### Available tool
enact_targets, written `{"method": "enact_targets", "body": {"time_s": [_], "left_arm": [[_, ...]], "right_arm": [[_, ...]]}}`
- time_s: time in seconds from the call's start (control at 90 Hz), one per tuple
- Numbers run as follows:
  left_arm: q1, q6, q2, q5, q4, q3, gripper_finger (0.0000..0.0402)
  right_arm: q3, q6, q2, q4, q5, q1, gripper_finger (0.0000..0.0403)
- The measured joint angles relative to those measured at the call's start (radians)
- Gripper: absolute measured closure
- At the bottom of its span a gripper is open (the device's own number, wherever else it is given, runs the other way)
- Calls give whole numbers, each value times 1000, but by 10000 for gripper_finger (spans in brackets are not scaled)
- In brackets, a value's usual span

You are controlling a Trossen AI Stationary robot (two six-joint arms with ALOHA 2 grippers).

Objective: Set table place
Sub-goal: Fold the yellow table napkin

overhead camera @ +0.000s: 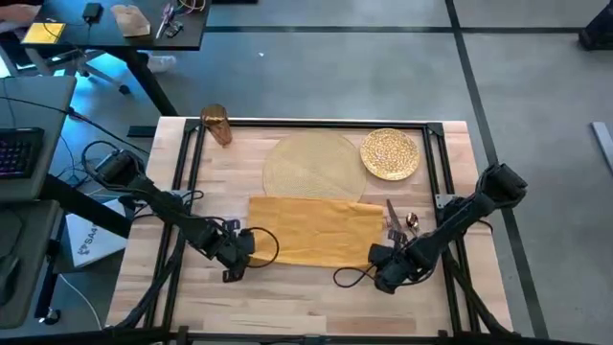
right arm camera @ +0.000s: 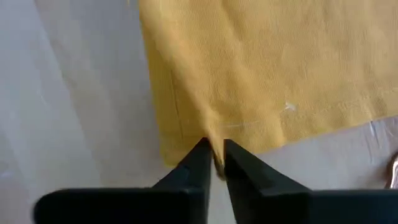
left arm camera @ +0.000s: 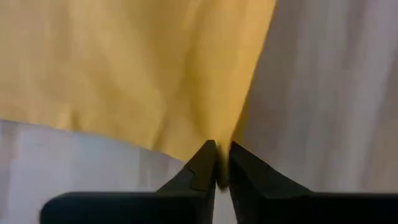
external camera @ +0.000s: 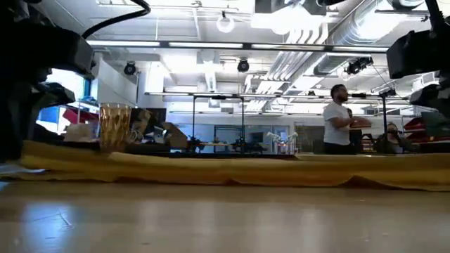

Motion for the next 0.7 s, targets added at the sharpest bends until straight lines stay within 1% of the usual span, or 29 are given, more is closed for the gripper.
{"method": "enact_targets", "body": {"time_s": [0.133, 0.2, 0.289, 0.378, 0.478, 0.556, 0.622, 0.7], "left_arm": [[-18, -27, -23, 93, -44, 1, 326], [-23, -78, -44, 138, -97, 12, 313], [-29, -161, -85, 127, -185, 45, 308], [-12, -213, -139, 60, -217, 79, 314], [60, -261, -190, -48, -217, 82, 332], [152, -263, -204, -94, -211, 71, 352], [244, -220, -202, -87, -154, 37, 370], [334, -157, -193, -21, 0, -22, 388]], "right_arm": [[14, 33, -20, -84, -93, 0, 299], [28, 75, -52, -138, -105, 8, 283], [41, 109, -115, -179, -100, 22, 274], [40, 156, -196, -183, -87, 23, 275], [12, 230, -270, -216, -45, -21, 283], [-32, 254, -309, -201, -36, -79, 295], [-96, 235, -328, -114, -66, -140, 309], [-190, 189, -329, 87, -133, -201, 328]]}}
